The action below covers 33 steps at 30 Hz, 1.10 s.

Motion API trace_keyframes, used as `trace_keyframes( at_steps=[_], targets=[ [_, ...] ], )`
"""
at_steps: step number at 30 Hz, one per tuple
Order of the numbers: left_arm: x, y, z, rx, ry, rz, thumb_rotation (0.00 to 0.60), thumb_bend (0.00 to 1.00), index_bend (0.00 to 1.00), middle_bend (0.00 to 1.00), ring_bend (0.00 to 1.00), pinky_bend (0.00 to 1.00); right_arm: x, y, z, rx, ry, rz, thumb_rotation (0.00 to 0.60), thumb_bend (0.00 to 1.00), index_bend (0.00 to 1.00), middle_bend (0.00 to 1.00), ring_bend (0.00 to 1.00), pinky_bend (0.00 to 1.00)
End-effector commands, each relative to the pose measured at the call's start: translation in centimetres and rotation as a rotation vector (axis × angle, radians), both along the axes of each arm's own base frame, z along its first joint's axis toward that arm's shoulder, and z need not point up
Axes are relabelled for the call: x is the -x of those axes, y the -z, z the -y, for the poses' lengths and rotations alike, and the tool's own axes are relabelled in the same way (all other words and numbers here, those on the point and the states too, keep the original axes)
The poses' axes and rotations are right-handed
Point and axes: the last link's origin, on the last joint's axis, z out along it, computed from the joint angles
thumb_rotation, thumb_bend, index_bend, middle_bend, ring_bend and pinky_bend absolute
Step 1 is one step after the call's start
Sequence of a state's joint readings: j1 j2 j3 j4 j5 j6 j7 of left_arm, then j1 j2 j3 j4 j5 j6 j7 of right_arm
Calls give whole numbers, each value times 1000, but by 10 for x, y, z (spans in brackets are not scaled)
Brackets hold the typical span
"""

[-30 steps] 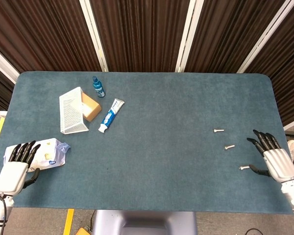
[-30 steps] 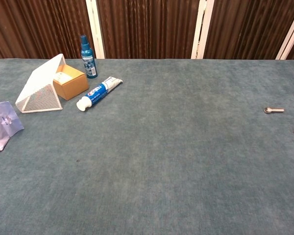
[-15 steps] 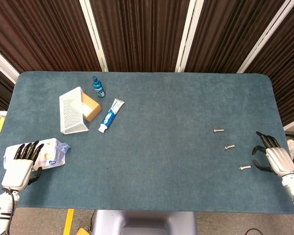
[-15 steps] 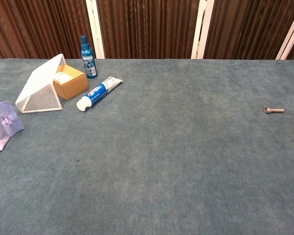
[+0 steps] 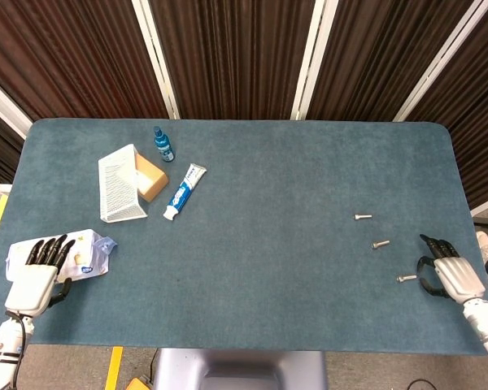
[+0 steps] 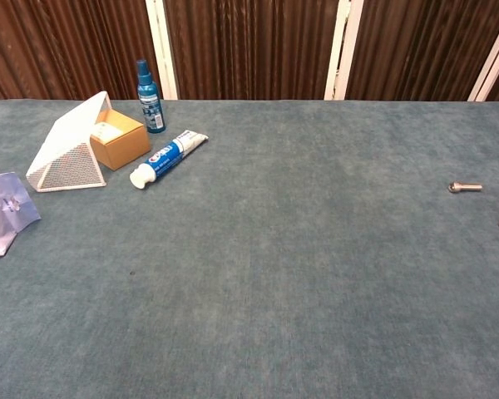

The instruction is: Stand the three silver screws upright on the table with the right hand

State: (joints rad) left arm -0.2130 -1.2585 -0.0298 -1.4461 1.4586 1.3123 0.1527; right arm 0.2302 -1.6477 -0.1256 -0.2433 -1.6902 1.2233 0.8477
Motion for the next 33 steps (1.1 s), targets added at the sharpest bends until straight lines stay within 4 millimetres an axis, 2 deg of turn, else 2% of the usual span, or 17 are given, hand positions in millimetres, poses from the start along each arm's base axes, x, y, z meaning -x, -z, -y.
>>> trace_keyframes(
  at_steps=[1, 21, 33],
  targets=[
    [0, 0, 0, 2, -1, -1, 600, 478, 0, 0, 0, 50, 1, 1, 0, -3, 3, -5, 600, 488, 599, 51, 0, 0],
    [1, 3, 0, 17, -12, -9, 600, 477, 0, 0, 0, 50, 1, 11, 3, -22, 21, -6, 600, 487, 559, 54, 0, 0],
    [2, 4, 0, 21, -19, -13, 600, 477, 0, 0, 0, 50, 2, 15, 3, -37, 32, -11, 600, 487, 579, 56, 0, 0]
  ],
)
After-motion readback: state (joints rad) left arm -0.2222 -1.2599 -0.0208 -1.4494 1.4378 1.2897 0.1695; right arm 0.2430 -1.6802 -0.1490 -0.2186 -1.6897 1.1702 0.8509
